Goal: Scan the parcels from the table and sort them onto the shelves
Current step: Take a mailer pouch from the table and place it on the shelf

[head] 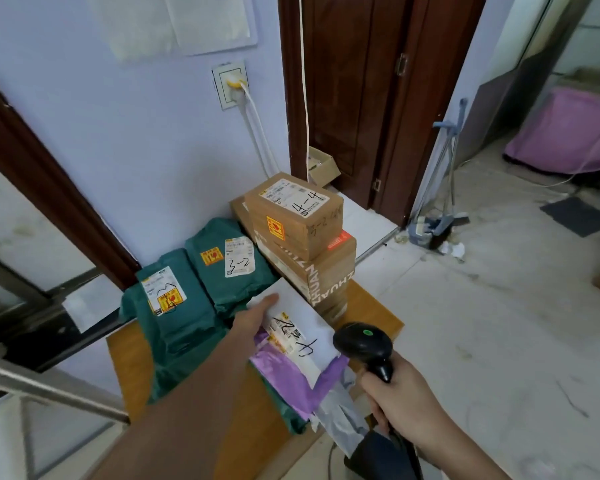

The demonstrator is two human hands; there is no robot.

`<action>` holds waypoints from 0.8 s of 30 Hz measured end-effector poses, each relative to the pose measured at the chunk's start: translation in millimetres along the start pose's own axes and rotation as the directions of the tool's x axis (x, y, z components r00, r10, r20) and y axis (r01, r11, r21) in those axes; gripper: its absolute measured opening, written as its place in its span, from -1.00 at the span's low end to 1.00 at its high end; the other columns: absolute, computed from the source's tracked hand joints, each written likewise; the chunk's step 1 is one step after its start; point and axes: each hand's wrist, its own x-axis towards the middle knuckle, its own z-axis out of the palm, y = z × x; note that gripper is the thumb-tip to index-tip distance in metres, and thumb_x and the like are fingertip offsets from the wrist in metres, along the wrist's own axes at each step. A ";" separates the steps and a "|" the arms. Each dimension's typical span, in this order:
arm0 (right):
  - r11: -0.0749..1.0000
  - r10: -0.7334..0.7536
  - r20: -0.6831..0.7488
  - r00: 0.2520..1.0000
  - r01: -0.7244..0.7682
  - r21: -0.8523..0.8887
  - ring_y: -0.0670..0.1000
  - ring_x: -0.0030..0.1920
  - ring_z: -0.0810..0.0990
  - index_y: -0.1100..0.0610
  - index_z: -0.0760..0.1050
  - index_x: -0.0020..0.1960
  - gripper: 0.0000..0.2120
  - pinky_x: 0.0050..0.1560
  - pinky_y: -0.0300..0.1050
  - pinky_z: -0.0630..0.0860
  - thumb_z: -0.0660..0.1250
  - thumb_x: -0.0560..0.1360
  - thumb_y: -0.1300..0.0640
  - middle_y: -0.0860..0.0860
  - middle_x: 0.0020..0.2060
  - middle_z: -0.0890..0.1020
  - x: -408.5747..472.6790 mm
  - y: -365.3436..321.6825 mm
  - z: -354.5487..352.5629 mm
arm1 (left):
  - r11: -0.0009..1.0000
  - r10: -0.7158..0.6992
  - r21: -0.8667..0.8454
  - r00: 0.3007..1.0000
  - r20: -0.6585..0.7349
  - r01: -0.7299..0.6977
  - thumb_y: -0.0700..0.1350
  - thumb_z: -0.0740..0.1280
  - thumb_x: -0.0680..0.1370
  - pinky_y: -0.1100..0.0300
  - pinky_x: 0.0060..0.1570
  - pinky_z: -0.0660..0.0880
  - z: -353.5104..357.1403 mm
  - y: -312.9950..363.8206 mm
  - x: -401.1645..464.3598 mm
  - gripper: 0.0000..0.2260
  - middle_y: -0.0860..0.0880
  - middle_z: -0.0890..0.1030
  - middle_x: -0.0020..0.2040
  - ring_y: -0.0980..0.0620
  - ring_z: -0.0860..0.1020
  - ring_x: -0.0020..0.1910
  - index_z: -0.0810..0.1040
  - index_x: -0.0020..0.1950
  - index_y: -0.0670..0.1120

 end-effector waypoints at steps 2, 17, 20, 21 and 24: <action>1.000 -0.021 0.008 1.000 0.021 0.001 0.11 -0.54 0.50 0.12 0.49 -0.04 -0.96 -0.44 -0.06 0.48 0.30 0.51 0.23 0.12 -0.50 0.53 0.9 -6.6 5.0 | 0.998 -0.002 -0.070 0.999 0.048 0.005 0.24 0.73 -0.06 -0.01 -0.02 0.55 -5.9 0.2 -5.8 -0.23 -0.20 0.67 -0.08 -0.13 0.60 -0.09 0.65 -0.05 -0.19; 0.968 -0.198 0.149 0.969 0.217 -0.127 -0.08 -0.51 0.46 0.02 0.43 -0.24 -0.80 -0.43 -0.21 0.43 0.36 0.54 0.10 -0.03 -0.54 0.44 0.6 -33.2 86.5 | 0.863 0.080 -0.498 0.996 -0.037 -0.088 -0.10 0.42 0.58 0.01 -0.09 0.72 -90.6 -60.6 -116.5 -0.76 -0.22 0.76 -0.06 -0.17 0.71 -0.05 0.59 0.18 -0.20; 0.953 -0.228 0.183 0.956 0.257 -0.158 -0.18 -0.58 0.42 0.03 0.42 -0.19 -0.82 -0.52 -0.37 0.30 0.34 0.56 0.19 -0.04 -0.51 0.43 -2.2 -32.9 100.9 | 0.801 0.085 -0.589 0.994 -0.067 -0.108 -0.07 0.45 0.57 -0.12 0.21 0.64 -94.4 -72.5 -125.4 -0.73 -0.25 0.75 0.03 -0.22 0.71 0.10 0.60 0.20 -0.20; 0.948 -0.241 0.194 0.951 0.274 -0.165 -0.18 -0.57 0.42 0.04 0.44 -0.17 -0.84 -0.51 -0.36 0.31 0.35 0.56 0.19 -0.04 -0.49 0.44 -4.4 -33.7 103.5 | 0.789 0.088 -0.605 0.994 -0.067 -0.110 -0.06 0.45 0.57 -0.14 0.27 0.60 -94.9 -75.3 -126.5 -0.72 -0.25 0.74 0.05 -0.23 0.70 0.14 0.60 0.20 -0.20; 0.941 -0.255 0.237 0.937 0.297 -0.161 -0.18 -0.57 0.43 0.09 0.47 -0.15 -0.88 -0.46 -0.27 0.36 0.36 0.55 0.19 -0.02 -0.47 0.46 -7.9 -34.2 107.3 | 0.739 0.093 -0.663 0.992 -0.080 -0.123 -0.09 0.46 0.58 -0.14 0.34 0.56 -94.9 -77.2 -133.6 -0.77 -0.20 0.74 -0.09 -0.20 0.66 0.06 0.60 0.15 -0.19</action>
